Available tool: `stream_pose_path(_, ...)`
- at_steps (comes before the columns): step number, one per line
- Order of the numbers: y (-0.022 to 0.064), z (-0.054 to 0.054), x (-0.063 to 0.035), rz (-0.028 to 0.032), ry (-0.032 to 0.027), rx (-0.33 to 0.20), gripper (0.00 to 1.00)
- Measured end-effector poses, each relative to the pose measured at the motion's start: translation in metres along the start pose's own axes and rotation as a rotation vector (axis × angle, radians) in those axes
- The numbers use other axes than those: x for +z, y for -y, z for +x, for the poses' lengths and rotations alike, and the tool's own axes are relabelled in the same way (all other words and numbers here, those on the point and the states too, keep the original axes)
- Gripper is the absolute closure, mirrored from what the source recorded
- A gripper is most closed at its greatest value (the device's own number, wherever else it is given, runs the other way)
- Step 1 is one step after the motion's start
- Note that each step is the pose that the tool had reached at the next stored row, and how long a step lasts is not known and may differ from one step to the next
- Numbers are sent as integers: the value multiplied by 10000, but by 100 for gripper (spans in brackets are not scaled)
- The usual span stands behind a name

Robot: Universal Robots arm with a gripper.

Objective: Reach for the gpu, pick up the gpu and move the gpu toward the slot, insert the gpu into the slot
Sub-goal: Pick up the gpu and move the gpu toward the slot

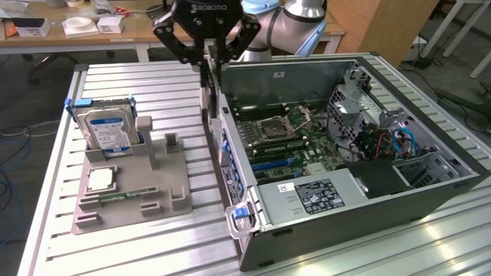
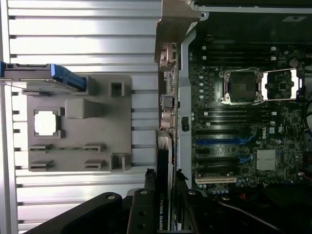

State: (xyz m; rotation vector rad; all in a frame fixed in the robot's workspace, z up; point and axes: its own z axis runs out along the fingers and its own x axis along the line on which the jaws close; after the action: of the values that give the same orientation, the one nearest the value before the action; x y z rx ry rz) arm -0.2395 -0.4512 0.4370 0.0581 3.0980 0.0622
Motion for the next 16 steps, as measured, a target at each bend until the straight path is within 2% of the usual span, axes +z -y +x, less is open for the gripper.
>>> stream_pose_path(16,-22,-602,26,1,-15,0,74)
